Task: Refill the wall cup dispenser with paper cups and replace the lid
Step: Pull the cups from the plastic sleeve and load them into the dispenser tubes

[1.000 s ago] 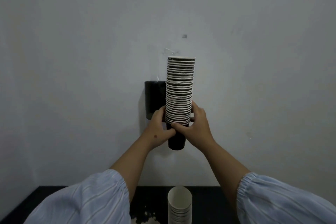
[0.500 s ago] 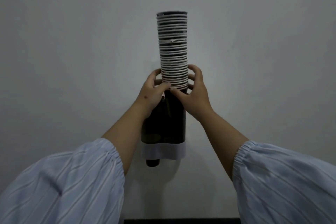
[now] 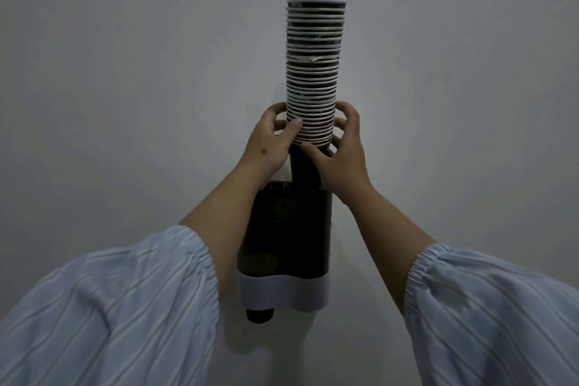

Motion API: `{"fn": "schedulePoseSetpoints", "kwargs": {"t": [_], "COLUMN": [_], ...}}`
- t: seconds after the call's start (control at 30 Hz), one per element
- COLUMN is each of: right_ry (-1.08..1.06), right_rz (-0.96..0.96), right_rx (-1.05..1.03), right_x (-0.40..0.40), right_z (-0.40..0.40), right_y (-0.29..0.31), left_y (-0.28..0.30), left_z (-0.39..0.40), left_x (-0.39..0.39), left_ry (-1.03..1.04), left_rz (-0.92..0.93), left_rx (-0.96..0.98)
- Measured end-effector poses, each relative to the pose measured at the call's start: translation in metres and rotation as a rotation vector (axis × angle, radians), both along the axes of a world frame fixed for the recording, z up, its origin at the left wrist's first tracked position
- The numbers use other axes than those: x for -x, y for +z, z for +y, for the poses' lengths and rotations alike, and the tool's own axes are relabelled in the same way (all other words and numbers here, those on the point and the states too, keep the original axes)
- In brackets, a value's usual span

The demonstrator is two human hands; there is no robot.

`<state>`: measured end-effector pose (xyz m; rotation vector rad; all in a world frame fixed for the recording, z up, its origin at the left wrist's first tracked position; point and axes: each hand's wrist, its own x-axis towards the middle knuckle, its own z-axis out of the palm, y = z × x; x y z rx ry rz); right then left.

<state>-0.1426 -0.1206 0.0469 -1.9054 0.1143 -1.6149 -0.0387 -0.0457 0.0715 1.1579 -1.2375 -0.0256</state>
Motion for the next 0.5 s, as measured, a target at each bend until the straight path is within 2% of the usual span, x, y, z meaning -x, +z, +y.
{"fn": "schedulePoseSetpoints", "kwargs": {"t": [0.13,0.37,0.5], "right_ry": [-0.011,0.003,0.017], "right_rz": [0.074,0.188,0.191], "right_rx": [-0.021,-0.111,-0.129], "right_x": [-0.007,-0.013,-0.012], "right_z": [-0.016,-0.031,-0.033], "right_y": [-0.017,-0.039,-0.047], "left_y": [-0.017,-0.039,-0.037], "left_z": [-0.012,-0.018,-0.017], "left_x": [-0.012,-0.021,-0.018], "left_ry": [0.015,0.084,0.143], "left_rz": [0.010,-0.141,-0.183], "left_rx": [-0.058,-0.193,-0.206]}}
